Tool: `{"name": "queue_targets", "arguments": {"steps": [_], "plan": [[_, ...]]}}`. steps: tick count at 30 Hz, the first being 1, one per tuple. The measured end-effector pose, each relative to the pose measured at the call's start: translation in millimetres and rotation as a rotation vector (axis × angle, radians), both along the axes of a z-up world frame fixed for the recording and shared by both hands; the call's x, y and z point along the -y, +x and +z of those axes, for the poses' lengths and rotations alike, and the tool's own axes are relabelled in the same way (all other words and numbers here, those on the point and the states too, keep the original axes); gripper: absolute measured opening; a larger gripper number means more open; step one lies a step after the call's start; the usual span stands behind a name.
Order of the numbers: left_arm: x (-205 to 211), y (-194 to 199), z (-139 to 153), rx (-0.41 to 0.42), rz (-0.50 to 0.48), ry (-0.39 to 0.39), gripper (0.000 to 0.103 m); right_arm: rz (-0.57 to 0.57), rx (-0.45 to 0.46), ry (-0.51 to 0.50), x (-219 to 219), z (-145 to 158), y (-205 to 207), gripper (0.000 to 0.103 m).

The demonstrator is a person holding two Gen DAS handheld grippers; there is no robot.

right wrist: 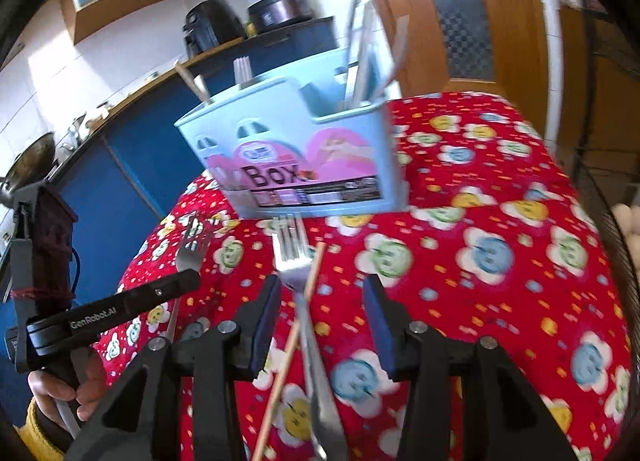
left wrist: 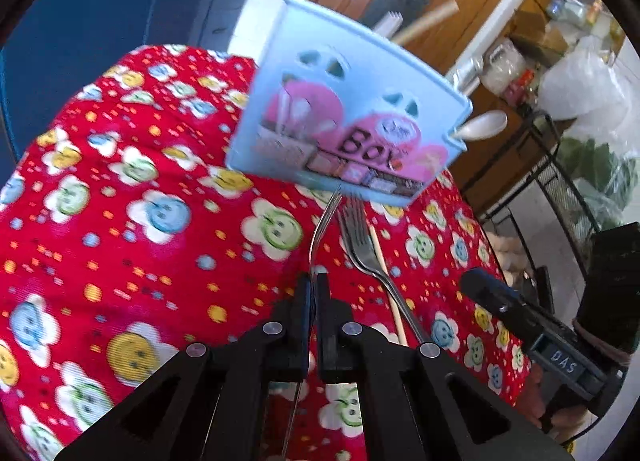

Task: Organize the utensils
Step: 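Grasp a silver fork with the left tool while the right tool grasps another silver fork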

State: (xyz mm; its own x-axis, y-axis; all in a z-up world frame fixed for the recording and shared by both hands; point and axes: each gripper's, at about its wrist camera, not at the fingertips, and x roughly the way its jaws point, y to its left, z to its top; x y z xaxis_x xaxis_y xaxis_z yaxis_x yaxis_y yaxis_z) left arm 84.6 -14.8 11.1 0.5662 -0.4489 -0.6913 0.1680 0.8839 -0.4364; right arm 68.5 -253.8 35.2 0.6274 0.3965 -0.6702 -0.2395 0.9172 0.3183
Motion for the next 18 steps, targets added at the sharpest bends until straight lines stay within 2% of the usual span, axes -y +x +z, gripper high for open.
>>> {"name": "queue_targets", "arguments": {"steps": [9, 18], "plan": [[-28.0, 6.4, 3.5, 0.02, 0.041, -0.05, 0.001, 0.103, -0.063, -0.076, -37.0, -14.1, 46.6, 0.048], [-37.8, 15.2, 1.4, 0.036, 0.031, -0.064, 0.001, 0.122, -0.148, -0.159, -52.3, -19.4, 66.9, 0.048]]}}
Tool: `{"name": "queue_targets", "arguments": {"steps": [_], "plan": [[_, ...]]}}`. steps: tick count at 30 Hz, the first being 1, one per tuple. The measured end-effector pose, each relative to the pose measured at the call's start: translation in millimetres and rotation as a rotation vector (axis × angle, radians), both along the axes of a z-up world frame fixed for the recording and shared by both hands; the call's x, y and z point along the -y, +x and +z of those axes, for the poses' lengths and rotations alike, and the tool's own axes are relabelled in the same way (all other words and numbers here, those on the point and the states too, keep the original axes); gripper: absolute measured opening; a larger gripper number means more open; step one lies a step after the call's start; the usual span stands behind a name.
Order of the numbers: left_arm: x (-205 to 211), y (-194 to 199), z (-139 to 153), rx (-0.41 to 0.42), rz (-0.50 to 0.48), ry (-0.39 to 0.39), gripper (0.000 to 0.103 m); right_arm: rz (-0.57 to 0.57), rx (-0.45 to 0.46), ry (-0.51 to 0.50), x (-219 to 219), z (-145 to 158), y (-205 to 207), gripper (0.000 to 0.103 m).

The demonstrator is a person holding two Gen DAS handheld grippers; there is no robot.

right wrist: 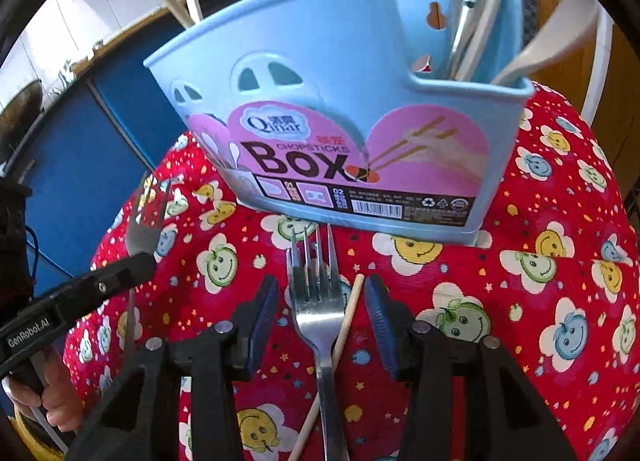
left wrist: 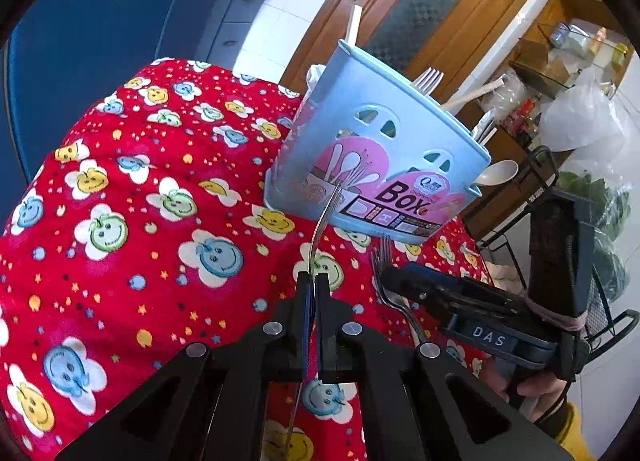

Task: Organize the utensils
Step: 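Grasp a silver fork with the left tool while the right tool grasps another silver fork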

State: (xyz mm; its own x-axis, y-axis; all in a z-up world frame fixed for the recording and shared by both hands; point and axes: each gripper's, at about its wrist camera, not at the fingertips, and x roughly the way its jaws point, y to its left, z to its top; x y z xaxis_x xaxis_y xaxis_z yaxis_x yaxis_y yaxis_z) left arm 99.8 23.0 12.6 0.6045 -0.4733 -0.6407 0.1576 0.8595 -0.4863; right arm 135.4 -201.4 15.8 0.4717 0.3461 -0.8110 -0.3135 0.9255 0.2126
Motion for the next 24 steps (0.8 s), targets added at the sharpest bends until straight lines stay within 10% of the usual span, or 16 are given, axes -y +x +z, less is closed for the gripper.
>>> {"name": "queue_targets", "arguments": {"steps": [24], "plan": [[-0.6, 1.6, -2.8, 0.027, -0.027, -0.044, 0.001, -0.047, 0.126, 0.1, 14.0, 19.8, -6.4, 0.026]]}}
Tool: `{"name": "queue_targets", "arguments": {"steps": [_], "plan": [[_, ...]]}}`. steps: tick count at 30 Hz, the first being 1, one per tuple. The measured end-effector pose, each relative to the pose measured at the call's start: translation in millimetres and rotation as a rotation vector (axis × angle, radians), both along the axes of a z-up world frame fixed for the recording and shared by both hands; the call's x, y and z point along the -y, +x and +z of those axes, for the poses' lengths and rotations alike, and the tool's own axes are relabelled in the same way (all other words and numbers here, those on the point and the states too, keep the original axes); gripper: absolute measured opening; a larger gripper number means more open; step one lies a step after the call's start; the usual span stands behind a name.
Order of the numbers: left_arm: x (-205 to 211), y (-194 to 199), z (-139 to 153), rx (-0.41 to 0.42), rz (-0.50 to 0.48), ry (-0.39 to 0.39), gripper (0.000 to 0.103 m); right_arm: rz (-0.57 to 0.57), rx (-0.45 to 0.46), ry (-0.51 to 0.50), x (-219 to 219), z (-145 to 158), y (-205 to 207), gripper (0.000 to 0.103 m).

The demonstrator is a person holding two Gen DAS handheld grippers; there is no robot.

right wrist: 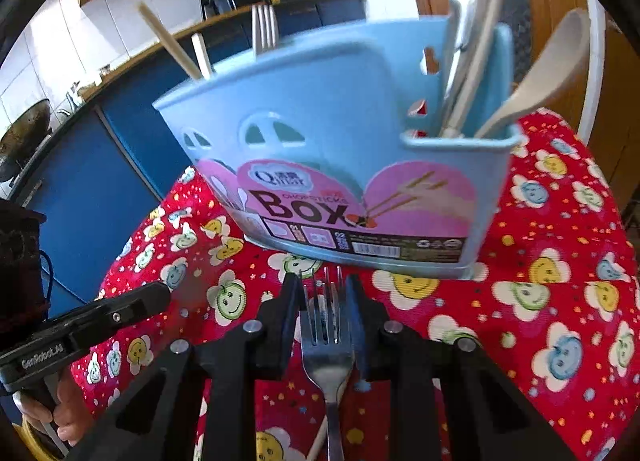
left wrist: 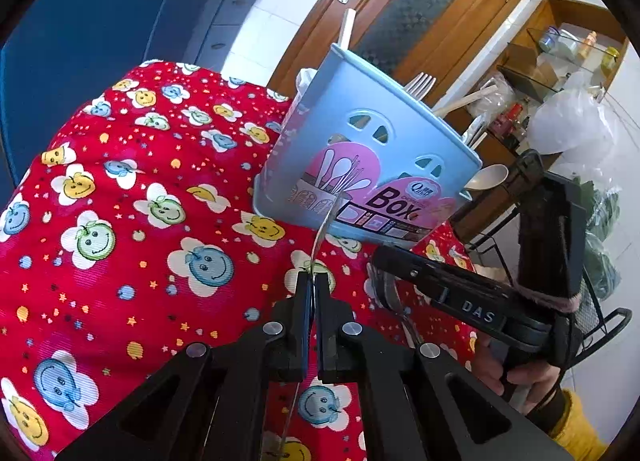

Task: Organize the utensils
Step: 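Grasp a silver fork with the left tool while the right tool grasps another silver fork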

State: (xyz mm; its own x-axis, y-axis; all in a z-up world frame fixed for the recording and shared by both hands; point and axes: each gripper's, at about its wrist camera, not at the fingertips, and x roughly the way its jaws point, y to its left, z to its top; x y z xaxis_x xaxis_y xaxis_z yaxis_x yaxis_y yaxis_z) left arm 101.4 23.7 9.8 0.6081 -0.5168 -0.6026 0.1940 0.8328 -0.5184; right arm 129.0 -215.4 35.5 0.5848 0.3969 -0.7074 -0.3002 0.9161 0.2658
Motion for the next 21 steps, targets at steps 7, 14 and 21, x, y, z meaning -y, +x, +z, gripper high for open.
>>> {"name": "queue_targets", "arguments": {"steps": [7, 14, 21], "plan": [[3.5, -4.9, 9.4, 0.029, -0.01, 0.009, 0.001, -0.101, -0.023, 0.007, 24.9, -0.2, -12.2, 0.026], [8.8, 0.9, 4.5, -0.008, -0.02, 0.054, 0.001, -0.148, -0.09, -0.047, 38.8, -11.0, -11.7, 0.026], [14.5, 18.2, -9.1, -0.118, -0.071, 0.119, 0.002, -0.125, -0.125, -0.038, 53.3, -15.0, -23.7, 0.034]]}}
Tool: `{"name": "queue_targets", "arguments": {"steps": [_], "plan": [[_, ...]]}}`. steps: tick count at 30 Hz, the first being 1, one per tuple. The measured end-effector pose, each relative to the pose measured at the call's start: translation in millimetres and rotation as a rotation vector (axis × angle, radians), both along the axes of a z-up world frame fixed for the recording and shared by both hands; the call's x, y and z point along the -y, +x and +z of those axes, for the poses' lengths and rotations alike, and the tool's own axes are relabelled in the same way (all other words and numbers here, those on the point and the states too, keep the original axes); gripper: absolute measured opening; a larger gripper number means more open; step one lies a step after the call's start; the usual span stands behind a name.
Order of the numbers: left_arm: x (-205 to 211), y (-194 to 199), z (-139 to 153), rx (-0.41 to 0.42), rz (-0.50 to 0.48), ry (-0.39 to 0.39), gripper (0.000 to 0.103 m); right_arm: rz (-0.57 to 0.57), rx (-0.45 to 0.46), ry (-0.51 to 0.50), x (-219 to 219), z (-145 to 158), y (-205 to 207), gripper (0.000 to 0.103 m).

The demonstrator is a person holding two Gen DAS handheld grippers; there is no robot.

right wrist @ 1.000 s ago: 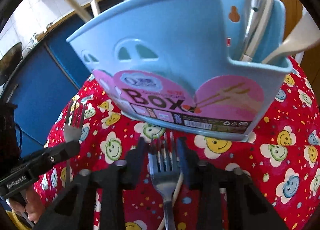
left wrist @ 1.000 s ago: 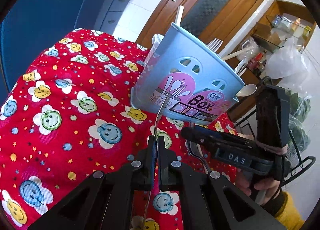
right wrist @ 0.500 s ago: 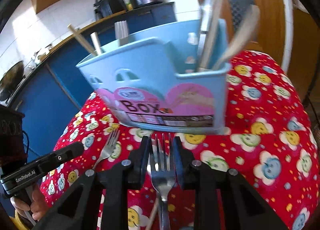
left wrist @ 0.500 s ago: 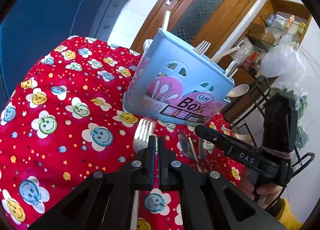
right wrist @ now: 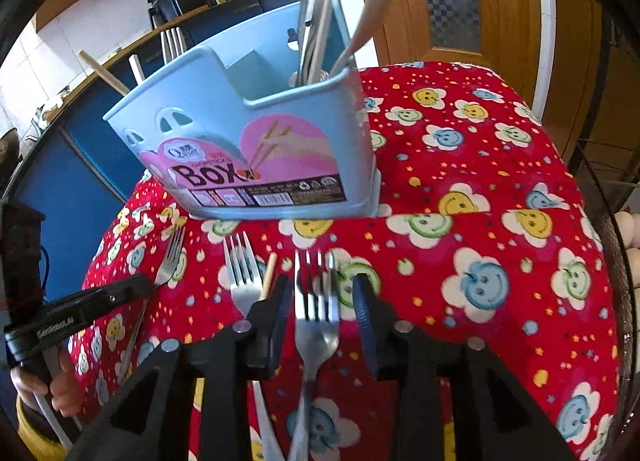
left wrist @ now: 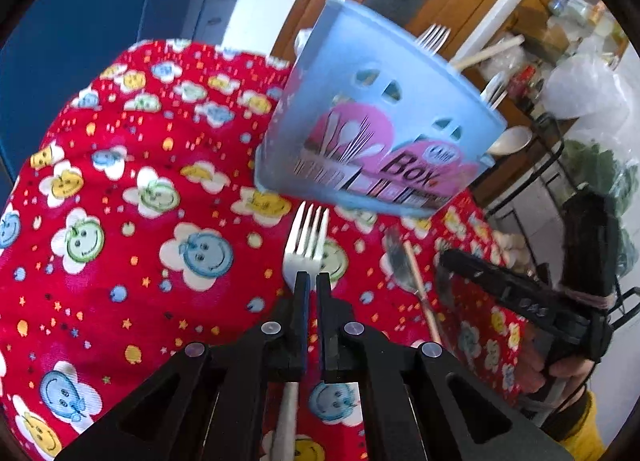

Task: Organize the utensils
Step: 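Grasp a silver fork with the left tool while the right tool grasps another silver fork, then lift both held silver forks up over the blue box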

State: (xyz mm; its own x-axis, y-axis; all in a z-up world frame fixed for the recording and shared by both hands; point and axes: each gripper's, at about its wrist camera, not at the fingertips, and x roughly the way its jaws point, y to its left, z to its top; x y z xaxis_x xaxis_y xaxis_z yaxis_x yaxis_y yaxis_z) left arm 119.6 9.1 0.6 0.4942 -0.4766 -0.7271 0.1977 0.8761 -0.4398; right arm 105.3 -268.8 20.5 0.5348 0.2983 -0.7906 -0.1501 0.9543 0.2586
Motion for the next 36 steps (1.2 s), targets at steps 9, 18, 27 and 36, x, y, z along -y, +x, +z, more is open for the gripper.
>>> {"name": "queue_targets", "arguments": {"steps": [9, 18, 27, 36], "plan": [[-3.2, 0.3, -3.2, -0.083, -0.063, 0.058, 0.005, 0.064, -0.126, -0.023, -1.2, -3.9, -17.6, 0.034], [15.7, 1.4, -1.6, -0.141, -0.165, 0.187, 0.005, 0.124, -0.233, -0.186, -25.8, -6.9, -18.5, 0.034], [34.2, 21.3, -7.5, -0.195, -0.227, 0.247, 0.005, 0.159, -0.284, -0.243, -34.7, -8.3, -0.5, 0.022], [39.0, 23.1, -7.0, -0.156, -0.227, 0.247, 0.005, 0.071, -0.24, -0.132, -18.4, -7.9, -6.1, 0.008]]}}
